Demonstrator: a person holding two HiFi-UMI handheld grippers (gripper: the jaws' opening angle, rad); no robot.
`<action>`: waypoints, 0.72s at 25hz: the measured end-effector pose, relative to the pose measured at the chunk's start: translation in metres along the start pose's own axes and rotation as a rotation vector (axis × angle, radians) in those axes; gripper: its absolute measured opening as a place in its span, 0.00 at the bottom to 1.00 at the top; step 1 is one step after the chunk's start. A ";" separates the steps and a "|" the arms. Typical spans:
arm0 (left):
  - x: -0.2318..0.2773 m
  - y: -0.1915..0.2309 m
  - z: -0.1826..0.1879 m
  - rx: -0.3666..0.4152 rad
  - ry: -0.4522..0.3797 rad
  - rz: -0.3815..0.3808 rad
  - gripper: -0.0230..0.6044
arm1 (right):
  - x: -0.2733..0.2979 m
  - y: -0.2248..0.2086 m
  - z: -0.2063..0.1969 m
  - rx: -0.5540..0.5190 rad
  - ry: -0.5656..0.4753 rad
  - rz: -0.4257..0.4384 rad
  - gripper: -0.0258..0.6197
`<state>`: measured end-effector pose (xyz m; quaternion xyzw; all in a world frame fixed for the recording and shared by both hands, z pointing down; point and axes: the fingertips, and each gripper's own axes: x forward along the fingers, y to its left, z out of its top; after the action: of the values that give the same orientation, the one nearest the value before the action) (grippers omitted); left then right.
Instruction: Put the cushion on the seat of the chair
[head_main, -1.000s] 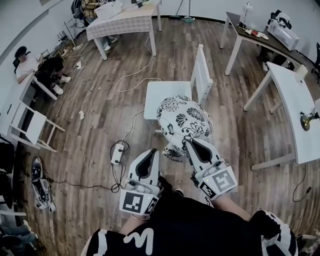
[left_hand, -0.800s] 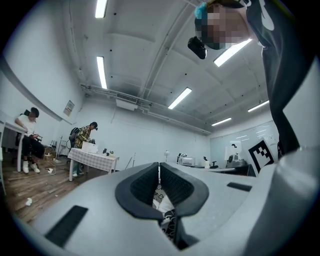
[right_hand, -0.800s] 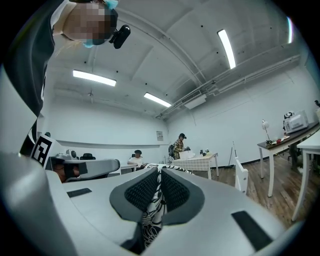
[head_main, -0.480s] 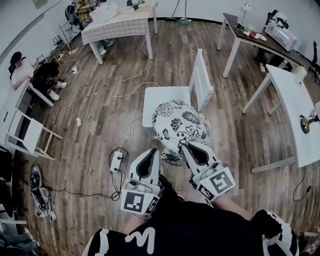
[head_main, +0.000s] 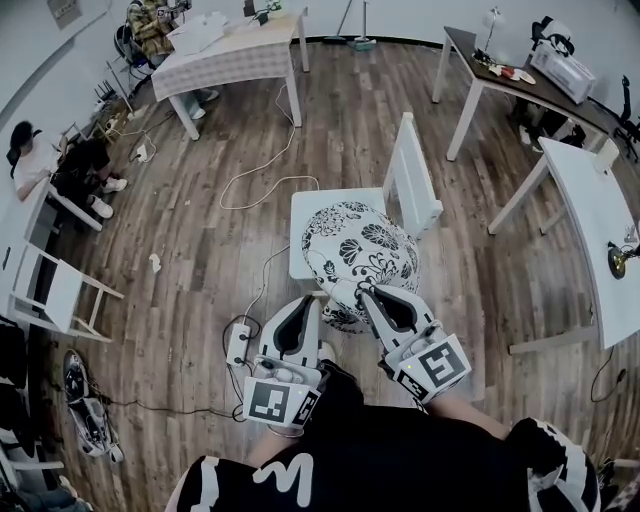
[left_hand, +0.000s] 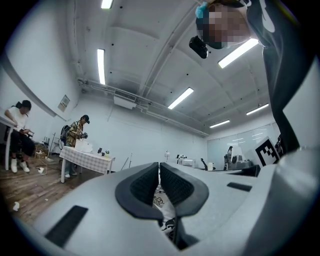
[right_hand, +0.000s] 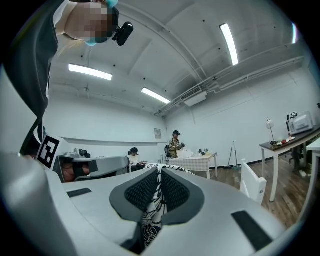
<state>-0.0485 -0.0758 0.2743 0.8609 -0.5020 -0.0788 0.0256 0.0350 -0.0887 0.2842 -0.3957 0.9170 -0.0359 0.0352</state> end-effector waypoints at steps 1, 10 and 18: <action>0.007 0.006 0.000 -0.003 0.002 -0.004 0.06 | 0.007 -0.003 0.000 0.000 0.002 -0.001 0.09; 0.048 0.060 0.007 -0.004 0.009 -0.032 0.06 | 0.068 -0.024 0.000 0.000 0.015 -0.025 0.09; 0.087 0.102 0.009 0.010 0.013 -0.067 0.06 | 0.116 -0.053 -0.003 0.003 0.006 -0.070 0.09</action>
<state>-0.0957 -0.2019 0.2689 0.8778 -0.4732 -0.0715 0.0218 -0.0064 -0.2093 0.2878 -0.4272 0.9027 -0.0397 0.0317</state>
